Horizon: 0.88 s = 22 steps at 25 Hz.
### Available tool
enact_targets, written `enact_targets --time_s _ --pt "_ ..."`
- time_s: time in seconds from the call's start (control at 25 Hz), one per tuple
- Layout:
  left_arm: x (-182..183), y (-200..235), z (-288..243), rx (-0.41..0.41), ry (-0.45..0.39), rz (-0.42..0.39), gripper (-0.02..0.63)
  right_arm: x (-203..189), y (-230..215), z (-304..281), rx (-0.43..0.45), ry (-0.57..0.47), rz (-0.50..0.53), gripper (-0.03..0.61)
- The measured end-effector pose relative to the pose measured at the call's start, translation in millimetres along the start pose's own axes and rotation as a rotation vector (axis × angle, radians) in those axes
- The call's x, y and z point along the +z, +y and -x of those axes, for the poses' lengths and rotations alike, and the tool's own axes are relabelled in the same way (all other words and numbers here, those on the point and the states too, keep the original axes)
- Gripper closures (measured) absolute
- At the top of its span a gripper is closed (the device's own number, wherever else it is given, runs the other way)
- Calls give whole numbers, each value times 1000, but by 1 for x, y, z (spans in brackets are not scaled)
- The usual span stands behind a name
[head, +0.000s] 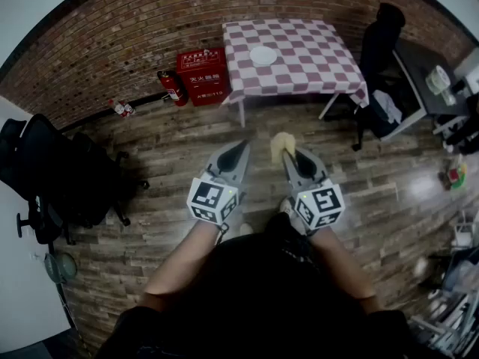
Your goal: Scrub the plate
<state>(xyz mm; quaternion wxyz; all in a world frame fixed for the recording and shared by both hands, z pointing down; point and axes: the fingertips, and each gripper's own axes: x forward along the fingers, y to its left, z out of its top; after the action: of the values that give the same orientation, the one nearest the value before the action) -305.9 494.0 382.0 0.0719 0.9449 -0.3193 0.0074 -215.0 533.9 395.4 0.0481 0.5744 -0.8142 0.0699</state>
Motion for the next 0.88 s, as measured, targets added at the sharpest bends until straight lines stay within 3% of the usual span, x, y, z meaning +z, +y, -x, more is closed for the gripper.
enact_targets --time_s 0.48,0.88 --pt "-9 6 -48 14 18 3 607 2 -47 -17 -2 -14 -12 525" --pt "0 4 -158 40 3 -4 607 13 -147 -50 36 -19 -7 525"
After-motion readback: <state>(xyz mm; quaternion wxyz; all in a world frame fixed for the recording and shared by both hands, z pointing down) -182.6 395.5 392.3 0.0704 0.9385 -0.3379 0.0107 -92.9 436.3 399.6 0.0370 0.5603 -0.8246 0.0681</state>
